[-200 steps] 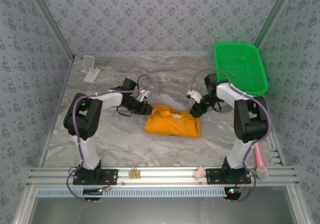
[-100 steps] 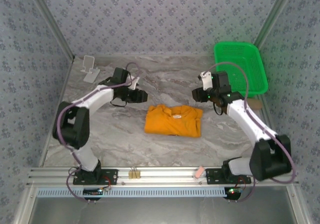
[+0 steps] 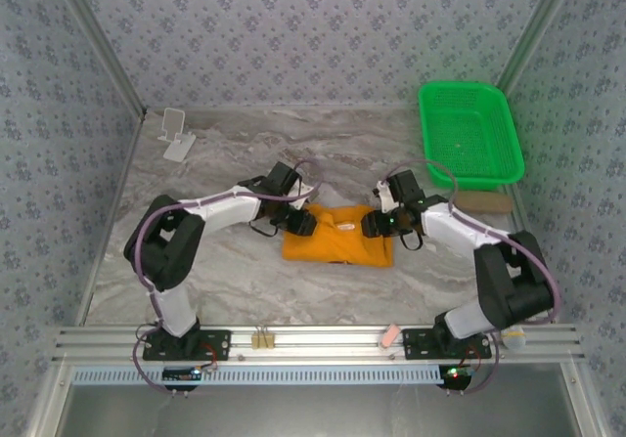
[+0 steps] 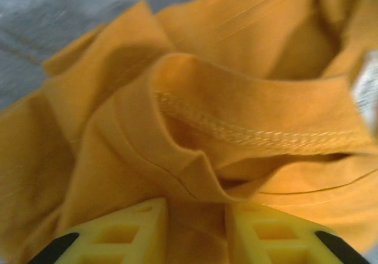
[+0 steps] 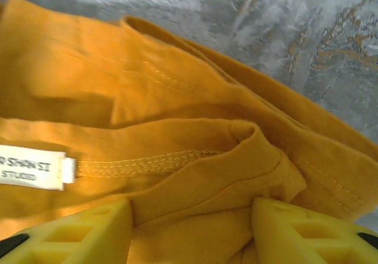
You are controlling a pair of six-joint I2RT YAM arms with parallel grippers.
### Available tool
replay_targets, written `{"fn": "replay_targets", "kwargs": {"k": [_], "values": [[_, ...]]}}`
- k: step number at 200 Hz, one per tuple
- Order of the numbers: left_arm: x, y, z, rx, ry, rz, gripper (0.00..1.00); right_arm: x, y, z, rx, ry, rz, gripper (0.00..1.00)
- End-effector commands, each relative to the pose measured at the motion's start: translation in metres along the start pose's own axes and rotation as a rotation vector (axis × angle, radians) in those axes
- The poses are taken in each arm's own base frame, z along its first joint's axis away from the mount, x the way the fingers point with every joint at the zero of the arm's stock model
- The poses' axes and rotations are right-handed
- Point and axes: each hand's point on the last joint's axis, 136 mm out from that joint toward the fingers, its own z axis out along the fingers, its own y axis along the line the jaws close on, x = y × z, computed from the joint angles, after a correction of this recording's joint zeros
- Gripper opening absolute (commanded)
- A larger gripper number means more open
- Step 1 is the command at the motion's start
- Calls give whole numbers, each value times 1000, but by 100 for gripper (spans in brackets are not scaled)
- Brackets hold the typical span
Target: Fold the inside-out t-shirt
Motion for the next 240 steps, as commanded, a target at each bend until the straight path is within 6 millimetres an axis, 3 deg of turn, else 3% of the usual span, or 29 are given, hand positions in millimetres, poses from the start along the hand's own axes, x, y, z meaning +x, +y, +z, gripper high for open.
{"fn": "replay_targets", "kwargs": {"k": [1,11,24,36,72,89,107,125,136,148,151,155,160,163,182,199,222,240], "values": [[-26,11,-2,-67,-102,25,34,-23,-11,6,63,-17,-6,56],[-25,21,2,-105,-93,12,35,-21,-18,14,111,-3,2,50],[-17,34,10,-150,-70,-8,35,-18,-33,18,192,10,15,24],[-8,43,17,-174,-56,-16,35,-19,-42,15,249,-8,30,8],[15,61,24,-220,-24,-56,35,-22,-58,5,334,-25,79,2],[16,53,22,-149,-29,-68,36,-23,-49,11,258,-4,83,14],[-2,29,-4,-78,-86,-54,38,-35,-25,0,145,-63,58,32],[-30,7,-48,-59,-200,-12,42,-64,-5,-34,72,-233,-15,52],[-45,-1,-79,-85,-275,25,45,-79,-5,-59,90,-350,-59,60],[-58,-1,-114,-156,-368,59,50,-90,-14,-88,154,-479,-94,81],[-59,0,-122,-178,-385,65,51,-93,-16,-96,167,-513,-102,97],[-60,3,-133,-211,-410,69,58,-94,-21,-104,195,-550,-106,100],[-60,8,-144,-254,-437,80,94,-95,-28,-114,231,-590,-113,100],[-59,12,-151,-279,-450,84,99,-94,-32,-119,254,-611,-117,100],[-50,54,-188,-501,-532,64,100,-85,-60,-143,372,-715,-96,100],[-30,94,-209,-664,-571,41,100,-69,-87,-157,453,-797,-33,100],[0,142,-232,-830,-613,-31,100,-47,-105,-154,478,-850,-49,100],[14,160,-228,-836,-649,-23,100,-33,-113,-144,458,-903,-70,100]]}}
